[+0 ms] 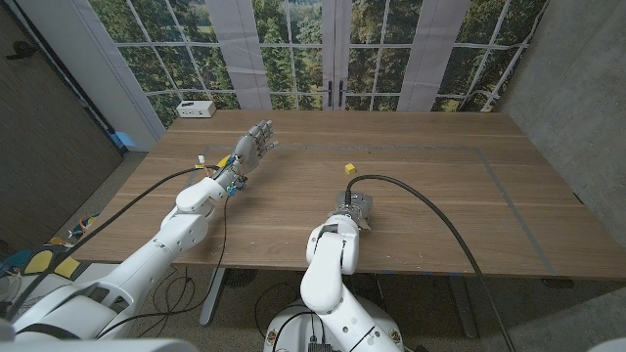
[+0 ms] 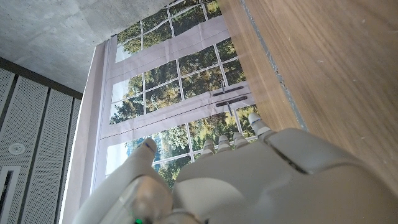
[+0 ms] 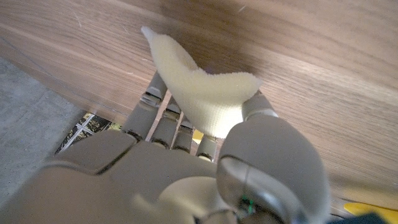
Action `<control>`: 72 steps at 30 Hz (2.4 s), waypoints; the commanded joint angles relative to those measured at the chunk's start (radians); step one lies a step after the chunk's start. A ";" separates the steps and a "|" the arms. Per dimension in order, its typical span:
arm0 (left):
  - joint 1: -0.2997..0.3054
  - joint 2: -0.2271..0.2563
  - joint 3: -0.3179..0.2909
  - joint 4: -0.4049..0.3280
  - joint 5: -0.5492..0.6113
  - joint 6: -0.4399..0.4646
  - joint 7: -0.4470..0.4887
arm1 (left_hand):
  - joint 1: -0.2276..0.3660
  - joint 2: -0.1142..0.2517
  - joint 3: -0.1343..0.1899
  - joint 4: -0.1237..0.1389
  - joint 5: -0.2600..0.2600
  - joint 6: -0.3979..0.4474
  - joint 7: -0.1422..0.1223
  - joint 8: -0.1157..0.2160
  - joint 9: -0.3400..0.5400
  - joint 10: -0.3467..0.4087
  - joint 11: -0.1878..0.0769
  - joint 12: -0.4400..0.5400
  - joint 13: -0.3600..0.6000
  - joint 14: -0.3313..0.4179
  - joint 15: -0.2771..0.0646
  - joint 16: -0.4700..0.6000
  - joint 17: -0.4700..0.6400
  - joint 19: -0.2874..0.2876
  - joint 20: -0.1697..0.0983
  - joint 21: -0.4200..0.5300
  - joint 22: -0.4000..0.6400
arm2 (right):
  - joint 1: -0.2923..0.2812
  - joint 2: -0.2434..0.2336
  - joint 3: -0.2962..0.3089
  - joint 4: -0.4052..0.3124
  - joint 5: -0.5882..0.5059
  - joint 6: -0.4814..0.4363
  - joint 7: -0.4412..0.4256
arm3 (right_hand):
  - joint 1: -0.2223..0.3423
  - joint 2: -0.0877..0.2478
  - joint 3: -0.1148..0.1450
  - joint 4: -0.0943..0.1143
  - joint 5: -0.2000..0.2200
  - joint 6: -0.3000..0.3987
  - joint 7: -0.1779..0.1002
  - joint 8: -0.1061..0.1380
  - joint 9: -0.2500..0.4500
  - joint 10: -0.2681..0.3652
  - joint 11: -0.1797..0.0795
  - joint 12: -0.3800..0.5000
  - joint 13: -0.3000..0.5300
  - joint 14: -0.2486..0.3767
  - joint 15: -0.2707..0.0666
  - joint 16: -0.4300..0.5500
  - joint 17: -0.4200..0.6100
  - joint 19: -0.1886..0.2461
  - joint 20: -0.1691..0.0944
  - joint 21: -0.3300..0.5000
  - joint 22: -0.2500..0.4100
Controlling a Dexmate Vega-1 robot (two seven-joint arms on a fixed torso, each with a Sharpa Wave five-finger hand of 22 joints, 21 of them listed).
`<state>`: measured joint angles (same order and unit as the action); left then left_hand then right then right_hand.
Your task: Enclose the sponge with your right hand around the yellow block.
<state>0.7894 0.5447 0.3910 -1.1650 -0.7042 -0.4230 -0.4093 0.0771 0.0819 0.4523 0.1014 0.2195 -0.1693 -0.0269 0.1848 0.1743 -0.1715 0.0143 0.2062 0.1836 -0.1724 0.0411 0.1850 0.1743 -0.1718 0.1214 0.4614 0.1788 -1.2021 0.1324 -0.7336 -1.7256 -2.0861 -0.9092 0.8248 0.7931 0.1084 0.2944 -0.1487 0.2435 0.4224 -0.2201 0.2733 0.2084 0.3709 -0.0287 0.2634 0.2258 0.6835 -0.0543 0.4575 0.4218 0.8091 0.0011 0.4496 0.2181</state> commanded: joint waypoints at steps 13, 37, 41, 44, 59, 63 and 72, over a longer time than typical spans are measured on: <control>0.002 -0.002 -0.004 0.006 -0.005 0.002 0.006 | 0.010 -0.002 -0.005 -0.002 0.004 -0.054 -0.004 -0.002 0.002 -0.145 0.002 -0.005 0.003 -0.152 0.005 -0.002 0.002 -0.034 0.005 -0.007 0.006 | 0.046 -0.083 -0.032 -0.095 0.225 -0.088 -0.470 | 0.000 0.000 -0.028 0.018 -0.008 0.056 0.014 -0.002 -0.004 0.054 0.005 0.017 0.008 0.038 -0.090 0.022 0.030 0.025 -0.034 0.056 0.038; 0.007 -0.007 -0.012 0.005 -0.004 0.001 0.037 | 0.012 0.000 -0.005 -0.004 0.004 -0.054 -0.005 -0.002 0.002 -0.147 0.003 -0.005 0.003 -0.152 0.003 -0.001 0.002 -0.032 0.005 -0.012 0.006 | 0.273 -0.158 -0.097 -0.003 0.466 -0.110 -0.564 | -0.003 -0.001 -0.043 0.028 -0.002 0.062 0.025 -0.021 -0.006 0.050 0.012 0.004 0.009 0.019 -0.083 -0.007 0.026 0.017 -0.045 0.111 0.086; 0.006 -0.008 -0.014 0.009 -0.005 -0.001 0.037 | 0.013 0.000 -0.006 -0.004 0.004 -0.054 -0.005 -0.002 0.002 -0.145 0.003 -0.004 0.003 -0.152 0.003 -0.001 0.002 -0.030 0.005 -0.013 0.006 | 0.317 -0.174 -0.117 0.017 0.499 -0.119 -0.556 | -0.002 -0.001 -0.044 0.029 -0.002 0.064 0.028 -0.023 -0.007 0.055 0.006 0.004 0.010 0.022 -0.084 -0.009 0.025 0.019 -0.044 0.120 0.093; 0.007 -0.006 -0.015 0.009 -0.003 0.001 0.044 | 0.013 0.000 -0.006 -0.004 0.004 -0.054 -0.005 -0.002 0.002 -0.145 0.003 -0.004 0.003 -0.152 0.003 -0.001 0.002 -0.030 0.005 -0.014 0.006 | 0.346 -0.188 -0.129 0.021 0.523 -0.126 -0.530 | 0.000 0.001 -0.045 0.030 -0.001 0.066 0.029 -0.024 -0.007 0.061 0.012 0.004 0.010 0.026 -0.084 -0.010 0.025 0.020 -0.045 0.129 0.099; 0.011 -0.001 -0.024 -0.007 0.003 0.016 0.085 | 0.013 0.001 -0.007 -0.005 0.004 -0.055 -0.005 -0.002 0.002 -0.146 0.003 -0.004 0.003 -0.152 0.004 -0.001 0.002 -0.030 0.005 -0.018 0.006 | 0.477 -0.270 -0.196 0.048 0.647 -0.144 -0.522 | 0.006 0.004 -0.048 0.030 0.002 0.076 0.030 -0.030 -0.007 0.070 0.013 0.002 0.010 0.039 -0.086 -0.015 0.025 0.014 -0.046 0.156 0.119; 0.014 0.002 -0.025 -0.018 0.007 0.019 0.100 | 0.014 0.001 -0.007 -0.005 0.004 -0.054 -0.005 -0.002 0.002 -0.145 0.003 -0.004 0.003 -0.152 0.004 -0.001 0.002 -0.029 0.005 -0.019 0.006 | 0.505 -0.291 -0.211 0.040 0.670 -0.154 -0.505 | 0.007 0.005 -0.049 0.031 0.002 0.079 0.030 -0.031 -0.007 0.074 0.010 0.002 0.010 0.044 -0.087 -0.015 0.026 0.013 -0.046 0.162 0.123; 0.019 0.000 -0.024 -0.039 0.015 0.030 0.133 | 0.014 0.001 -0.008 -0.005 0.004 -0.054 -0.005 -0.001 0.002 -0.146 0.003 -0.004 0.003 -0.153 0.003 -0.001 0.002 -0.028 0.005 -0.021 0.006 | 0.564 -0.346 -0.235 0.029 0.743 -0.150 -0.460 | 0.011 0.007 -0.050 0.030 0.003 0.087 0.032 -0.032 -0.007 0.078 0.008 0.001 0.010 0.047 -0.089 -0.018 0.026 0.009 -0.047 0.174 0.131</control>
<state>0.8008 0.5430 0.3681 -1.1775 -0.6999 -0.4060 -0.3158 0.0810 0.0858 0.4483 0.0974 0.2195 -0.1693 -0.0268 0.1848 0.1743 -0.1716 0.0143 0.2062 0.1836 -0.1724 0.0411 0.1850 0.1744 -0.1718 0.1214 0.4436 0.1803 -0.7108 -0.1555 -0.9367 -1.6882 -1.4333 -1.0568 0.3248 0.7966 0.1120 0.2462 -0.1163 0.2408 0.4986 -0.1895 0.2469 0.1999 0.4397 -0.0231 0.2661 0.2300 0.7200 -0.0751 0.4430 0.4449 0.8175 -0.0465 0.6130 0.3457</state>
